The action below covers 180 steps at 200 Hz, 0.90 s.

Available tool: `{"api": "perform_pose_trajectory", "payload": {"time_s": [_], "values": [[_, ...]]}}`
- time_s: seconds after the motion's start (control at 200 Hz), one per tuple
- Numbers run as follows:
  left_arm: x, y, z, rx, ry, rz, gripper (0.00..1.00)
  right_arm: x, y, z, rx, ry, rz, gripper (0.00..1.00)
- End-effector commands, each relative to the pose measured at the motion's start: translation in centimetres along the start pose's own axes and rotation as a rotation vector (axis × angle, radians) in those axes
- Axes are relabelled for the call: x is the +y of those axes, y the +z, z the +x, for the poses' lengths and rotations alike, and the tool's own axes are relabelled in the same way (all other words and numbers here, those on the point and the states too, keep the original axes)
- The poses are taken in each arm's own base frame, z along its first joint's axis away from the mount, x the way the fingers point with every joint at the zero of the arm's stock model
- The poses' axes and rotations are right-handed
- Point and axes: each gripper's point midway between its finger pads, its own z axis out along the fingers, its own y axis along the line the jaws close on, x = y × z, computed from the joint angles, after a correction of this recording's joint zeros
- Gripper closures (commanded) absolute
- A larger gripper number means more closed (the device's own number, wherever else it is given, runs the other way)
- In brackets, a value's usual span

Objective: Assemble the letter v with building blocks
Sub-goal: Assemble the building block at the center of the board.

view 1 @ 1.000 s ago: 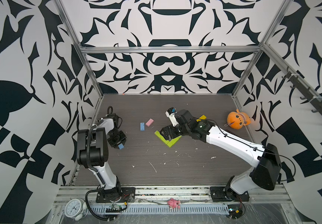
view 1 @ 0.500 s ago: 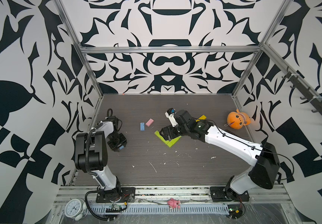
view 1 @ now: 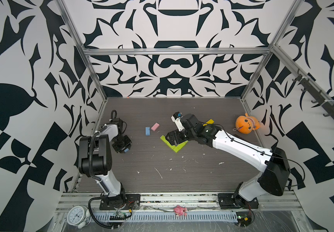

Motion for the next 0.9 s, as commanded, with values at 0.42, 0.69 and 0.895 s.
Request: {"api": "perform_pose_trajectory", "payload": {"time_s": [0.42,0.69,0.895], "values": [[0.46,0.15,-0.53,0.011,0.010,-0.043,0.68,0.81,-0.51,-1.67,-0.047,0.002,-0.028,0.01],[0.63,0.33,-0.69,0.019,0.008,-0.049,0.67,0.84,-0.57,-1.78,-0.050,0.001,-0.029,0.01],[0.92,0.40,-0.84,0.016,0.008,-0.064,0.66,0.74,-0.55,-1.75,-0.049,0.004,-0.027,0.01]]}}
